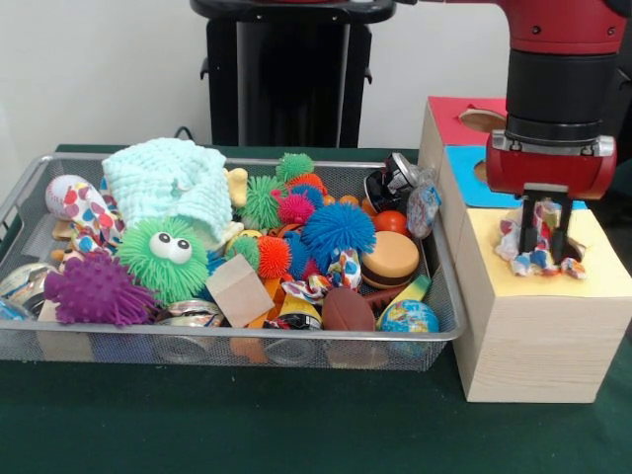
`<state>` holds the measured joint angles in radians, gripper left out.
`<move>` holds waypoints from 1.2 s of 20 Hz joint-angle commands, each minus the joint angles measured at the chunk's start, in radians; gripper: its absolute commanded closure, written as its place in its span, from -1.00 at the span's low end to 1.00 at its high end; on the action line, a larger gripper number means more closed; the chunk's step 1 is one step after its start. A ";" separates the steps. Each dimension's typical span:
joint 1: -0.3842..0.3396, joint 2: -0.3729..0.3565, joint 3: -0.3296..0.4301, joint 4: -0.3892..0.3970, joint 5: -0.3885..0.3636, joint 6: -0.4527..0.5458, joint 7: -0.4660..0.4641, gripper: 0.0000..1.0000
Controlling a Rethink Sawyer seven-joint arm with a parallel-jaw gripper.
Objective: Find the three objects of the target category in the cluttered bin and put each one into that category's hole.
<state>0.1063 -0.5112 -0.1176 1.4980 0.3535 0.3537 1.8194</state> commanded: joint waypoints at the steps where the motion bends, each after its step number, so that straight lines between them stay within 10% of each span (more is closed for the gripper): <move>1: -0.025 0.174 0.153 0.119 0.002 -0.042 0.164 -1.00; 24: -0.030 0.171 0.157 0.125 0.001 -0.087 0.182 -1.00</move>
<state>0.1039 -0.5147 -0.0949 1.4971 0.3528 0.3436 1.8194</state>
